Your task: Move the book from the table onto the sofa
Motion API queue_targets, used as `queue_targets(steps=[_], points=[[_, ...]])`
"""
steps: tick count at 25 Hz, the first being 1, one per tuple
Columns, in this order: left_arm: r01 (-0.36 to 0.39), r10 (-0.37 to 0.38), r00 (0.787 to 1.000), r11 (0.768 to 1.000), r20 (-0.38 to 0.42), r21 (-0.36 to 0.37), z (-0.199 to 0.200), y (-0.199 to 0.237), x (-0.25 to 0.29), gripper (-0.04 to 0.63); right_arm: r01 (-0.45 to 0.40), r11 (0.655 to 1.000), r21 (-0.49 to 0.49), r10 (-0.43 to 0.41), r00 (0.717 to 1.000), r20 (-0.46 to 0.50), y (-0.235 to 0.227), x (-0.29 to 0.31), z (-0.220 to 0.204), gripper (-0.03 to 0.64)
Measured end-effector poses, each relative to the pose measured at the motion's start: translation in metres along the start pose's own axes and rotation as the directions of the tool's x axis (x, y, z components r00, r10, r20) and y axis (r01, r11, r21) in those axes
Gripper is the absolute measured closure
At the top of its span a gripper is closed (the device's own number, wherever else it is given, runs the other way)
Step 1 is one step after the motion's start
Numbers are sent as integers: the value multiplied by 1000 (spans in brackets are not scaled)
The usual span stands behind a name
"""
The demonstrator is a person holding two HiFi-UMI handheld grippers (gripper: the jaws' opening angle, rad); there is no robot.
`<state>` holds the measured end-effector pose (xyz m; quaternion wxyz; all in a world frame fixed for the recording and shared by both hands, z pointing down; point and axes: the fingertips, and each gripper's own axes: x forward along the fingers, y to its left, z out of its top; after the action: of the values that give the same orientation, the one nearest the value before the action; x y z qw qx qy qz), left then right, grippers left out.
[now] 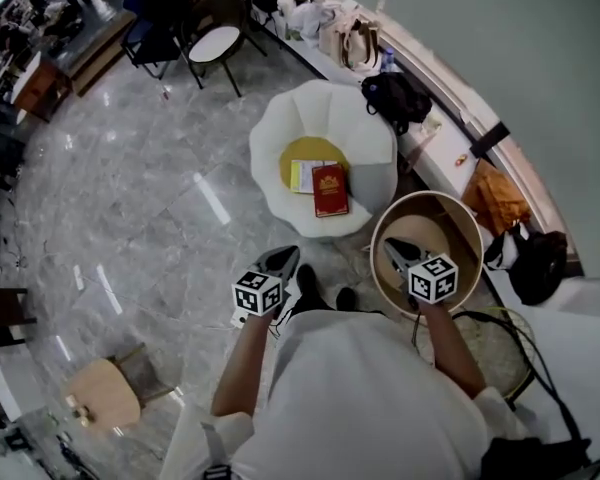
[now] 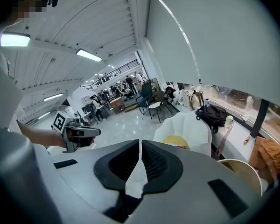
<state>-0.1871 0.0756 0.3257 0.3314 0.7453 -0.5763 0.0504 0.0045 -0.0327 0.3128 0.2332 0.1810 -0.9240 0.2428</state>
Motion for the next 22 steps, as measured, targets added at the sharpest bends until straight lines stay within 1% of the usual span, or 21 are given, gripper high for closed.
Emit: queue_targets(steps=[5, 9, 14, 18, 22], points=[[-25, 25, 1000, 999, 9, -23, -18, -28, -10, 594, -19, 1000, -5, 19, 1000, -11, 0, -18, -19, 575], [-33, 33, 999, 999, 13, -23, -23, -38, -19, 594, -24, 1000, -18, 24, 1000, 11, 6, -27, -19, 575], [-33, 32, 999, 999, 34, 5, -12, -41, -28, 594, -25, 999, -42, 28, 998, 64, 17, -32, -5, 575], [-24, 22, 998, 1000, 56, 19, 0, -36, -37, 594, -2, 1000, -16, 4, 996, 94, 22, -30, 1, 575], [-14, 12, 998, 999, 68, 30, 8, -30, -43, 594, 13, 1000, -14, -12, 994, 108, 27, -25, 5, 575]])
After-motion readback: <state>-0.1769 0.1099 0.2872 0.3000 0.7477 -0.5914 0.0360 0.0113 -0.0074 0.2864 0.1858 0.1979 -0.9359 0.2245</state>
